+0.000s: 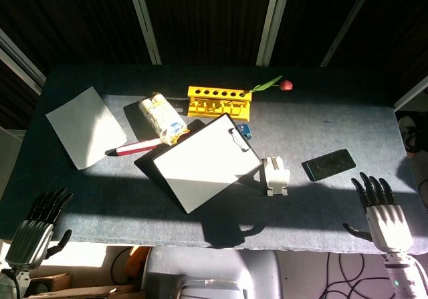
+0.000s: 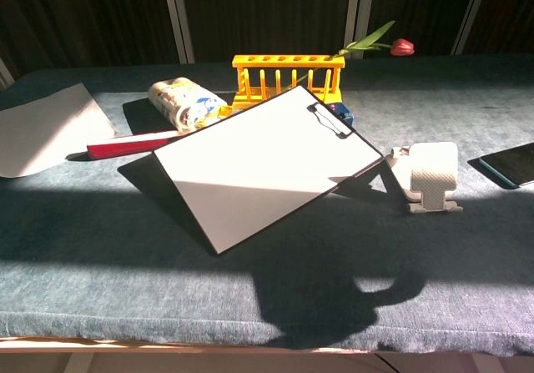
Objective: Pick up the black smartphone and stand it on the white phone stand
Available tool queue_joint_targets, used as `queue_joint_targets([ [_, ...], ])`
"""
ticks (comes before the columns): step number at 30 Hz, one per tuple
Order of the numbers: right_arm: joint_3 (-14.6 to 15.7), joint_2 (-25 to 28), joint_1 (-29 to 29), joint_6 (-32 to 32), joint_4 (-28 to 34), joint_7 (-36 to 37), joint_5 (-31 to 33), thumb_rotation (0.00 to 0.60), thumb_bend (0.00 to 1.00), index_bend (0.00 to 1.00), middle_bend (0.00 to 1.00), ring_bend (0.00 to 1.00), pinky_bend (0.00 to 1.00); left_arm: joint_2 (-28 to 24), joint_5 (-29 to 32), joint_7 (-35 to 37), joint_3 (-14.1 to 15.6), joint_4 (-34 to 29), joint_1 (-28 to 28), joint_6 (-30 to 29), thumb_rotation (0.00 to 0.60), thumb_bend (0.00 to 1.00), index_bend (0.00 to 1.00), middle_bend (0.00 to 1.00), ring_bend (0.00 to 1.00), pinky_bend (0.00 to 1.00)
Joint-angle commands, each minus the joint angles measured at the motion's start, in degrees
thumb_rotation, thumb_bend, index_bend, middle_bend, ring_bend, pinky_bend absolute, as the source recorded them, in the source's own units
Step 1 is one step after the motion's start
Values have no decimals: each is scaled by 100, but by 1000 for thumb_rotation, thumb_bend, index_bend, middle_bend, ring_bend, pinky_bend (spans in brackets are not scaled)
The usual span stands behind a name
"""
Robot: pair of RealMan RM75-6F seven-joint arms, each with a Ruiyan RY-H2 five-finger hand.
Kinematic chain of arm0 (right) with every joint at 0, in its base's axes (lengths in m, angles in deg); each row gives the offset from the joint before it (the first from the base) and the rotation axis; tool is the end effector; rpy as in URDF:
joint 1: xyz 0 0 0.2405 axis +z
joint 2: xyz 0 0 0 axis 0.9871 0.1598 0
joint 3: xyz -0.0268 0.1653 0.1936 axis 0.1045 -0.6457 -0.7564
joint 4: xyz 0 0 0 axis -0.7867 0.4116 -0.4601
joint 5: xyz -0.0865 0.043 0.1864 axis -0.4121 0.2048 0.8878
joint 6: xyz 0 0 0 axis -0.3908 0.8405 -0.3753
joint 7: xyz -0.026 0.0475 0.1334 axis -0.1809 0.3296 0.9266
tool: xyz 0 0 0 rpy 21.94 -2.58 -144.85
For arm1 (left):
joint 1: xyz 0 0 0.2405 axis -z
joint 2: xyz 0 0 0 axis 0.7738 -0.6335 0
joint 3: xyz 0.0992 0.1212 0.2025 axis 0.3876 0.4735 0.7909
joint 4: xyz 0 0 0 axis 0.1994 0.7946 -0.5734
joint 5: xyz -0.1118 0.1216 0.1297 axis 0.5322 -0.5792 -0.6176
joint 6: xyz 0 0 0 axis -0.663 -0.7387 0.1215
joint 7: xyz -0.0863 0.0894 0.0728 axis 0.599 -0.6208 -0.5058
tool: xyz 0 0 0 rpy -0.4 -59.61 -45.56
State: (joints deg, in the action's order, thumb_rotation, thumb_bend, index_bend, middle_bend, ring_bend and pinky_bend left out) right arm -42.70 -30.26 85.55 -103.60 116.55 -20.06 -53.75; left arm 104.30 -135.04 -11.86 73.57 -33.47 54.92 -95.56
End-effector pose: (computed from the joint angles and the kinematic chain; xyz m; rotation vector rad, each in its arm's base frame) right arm -0.3245 -0.1638 0.1258 1.4884 -0.7615 0.7682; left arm -0.2991 0.1498 0.1289 -1.6093 -0.8265 -0.9027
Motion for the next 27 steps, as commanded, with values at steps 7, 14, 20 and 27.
queue_joint_targets([
  [7, -246, -11, 181, 515, -155, 139, 343, 600, 246, 0, 0, 0, 0, -3, 6, 53, -7, 14, -17, -30, 600, 368, 0, 0, 0, 0],
  [14, -656, -116, 784, 1562, -604, 93, 863, 600, 245, 0, 0, 0, 0, 3, 114, 129, -49, 57, 55, 128, 600, 366, 0, 0, 0, 0],
  [20, -1009, -367, 1538, 2908, -1424, 118, 1476, 600, 246, 0, 65, 0, 0, 2, 203, 97, -63, 32, 66, 200, 600, 367, 0, 0, 0, 0],
  [27, -1037, -912, 2186, 3898, -2692, 55, 1632, 600, 246, 102, 155, 1, 0, 27, 237, 7, -60, 9, 74, 256, 600, 366, 0, 0, 0, 0],
])
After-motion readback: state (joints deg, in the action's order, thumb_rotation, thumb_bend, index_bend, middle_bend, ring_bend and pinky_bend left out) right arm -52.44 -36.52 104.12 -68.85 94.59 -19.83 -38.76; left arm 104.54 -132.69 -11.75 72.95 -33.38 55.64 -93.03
